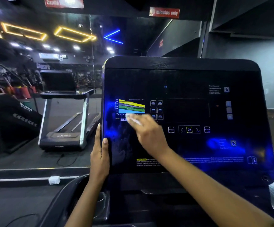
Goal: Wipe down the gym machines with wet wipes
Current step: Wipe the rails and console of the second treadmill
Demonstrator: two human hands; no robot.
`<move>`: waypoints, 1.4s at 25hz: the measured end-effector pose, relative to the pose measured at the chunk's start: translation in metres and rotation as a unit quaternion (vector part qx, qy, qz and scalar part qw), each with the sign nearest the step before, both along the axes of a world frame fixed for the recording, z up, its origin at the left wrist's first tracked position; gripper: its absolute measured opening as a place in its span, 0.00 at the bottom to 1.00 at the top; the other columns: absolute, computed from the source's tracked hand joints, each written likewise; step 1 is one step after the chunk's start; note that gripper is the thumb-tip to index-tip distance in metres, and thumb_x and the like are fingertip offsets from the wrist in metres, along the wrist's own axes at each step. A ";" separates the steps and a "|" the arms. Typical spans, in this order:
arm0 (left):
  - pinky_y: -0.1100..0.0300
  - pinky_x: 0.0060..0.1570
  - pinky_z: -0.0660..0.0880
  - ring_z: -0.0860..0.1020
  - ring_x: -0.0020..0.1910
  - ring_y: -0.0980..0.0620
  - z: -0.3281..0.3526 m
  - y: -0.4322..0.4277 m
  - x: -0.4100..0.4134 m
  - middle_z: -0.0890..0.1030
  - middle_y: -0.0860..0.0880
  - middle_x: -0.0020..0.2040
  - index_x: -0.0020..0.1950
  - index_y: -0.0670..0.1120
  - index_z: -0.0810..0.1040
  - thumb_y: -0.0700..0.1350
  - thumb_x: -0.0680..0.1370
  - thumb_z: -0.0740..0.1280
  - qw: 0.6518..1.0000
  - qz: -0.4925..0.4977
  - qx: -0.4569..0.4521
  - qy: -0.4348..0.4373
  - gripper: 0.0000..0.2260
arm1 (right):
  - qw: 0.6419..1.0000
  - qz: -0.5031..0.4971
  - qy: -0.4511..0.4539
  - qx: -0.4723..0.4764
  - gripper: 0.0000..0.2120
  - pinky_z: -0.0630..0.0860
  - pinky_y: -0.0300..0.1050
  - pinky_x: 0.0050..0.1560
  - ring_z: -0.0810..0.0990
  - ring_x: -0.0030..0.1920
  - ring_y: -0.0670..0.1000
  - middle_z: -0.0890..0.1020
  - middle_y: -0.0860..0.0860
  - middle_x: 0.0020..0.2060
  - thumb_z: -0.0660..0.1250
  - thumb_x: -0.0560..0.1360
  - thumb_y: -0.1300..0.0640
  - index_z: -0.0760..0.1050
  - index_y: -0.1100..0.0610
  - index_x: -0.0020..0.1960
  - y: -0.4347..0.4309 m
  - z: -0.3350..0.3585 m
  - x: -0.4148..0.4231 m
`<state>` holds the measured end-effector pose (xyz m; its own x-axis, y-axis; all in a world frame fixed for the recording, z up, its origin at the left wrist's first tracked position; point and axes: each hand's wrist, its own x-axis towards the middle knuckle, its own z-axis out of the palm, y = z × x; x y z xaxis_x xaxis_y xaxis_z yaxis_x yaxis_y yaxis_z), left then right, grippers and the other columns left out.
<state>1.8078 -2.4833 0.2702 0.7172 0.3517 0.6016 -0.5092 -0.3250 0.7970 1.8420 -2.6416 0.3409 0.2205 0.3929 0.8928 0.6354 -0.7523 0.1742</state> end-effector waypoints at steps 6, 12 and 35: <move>0.76 0.66 0.54 0.58 0.71 0.70 -0.008 0.004 0.009 0.61 0.62 0.73 0.75 0.55 0.56 0.74 0.73 0.46 0.997 -0.044 -0.019 -0.056 0.35 | 0.989 0.096 -0.005 -0.112 0.15 0.78 0.39 0.37 0.79 0.49 0.48 0.79 0.48 0.58 0.55 0.81 0.62 0.78 0.57 0.60 0.007 -0.091 -0.044; 0.77 0.66 0.53 0.56 0.72 0.69 -0.009 0.005 0.008 0.59 0.65 0.73 0.75 0.58 0.56 0.74 0.73 0.46 0.996 -0.067 -0.036 -0.046 0.34 | 0.998 0.060 -0.006 -0.006 0.18 0.80 0.45 0.34 0.79 0.48 0.53 0.82 0.50 0.51 0.58 0.72 0.65 0.79 0.58 0.58 0.036 0.036 0.005; 0.77 0.61 0.60 0.70 0.65 0.56 -0.043 0.001 -0.136 0.72 0.48 0.66 0.69 0.48 0.71 0.60 0.74 0.59 0.976 -0.011 0.201 0.077 0.27 | 0.922 0.168 0.299 0.178 0.17 0.71 0.29 0.56 0.78 0.53 0.41 0.83 0.46 0.48 0.66 0.68 0.73 0.83 0.57 0.51 -0.032 -0.092 -0.120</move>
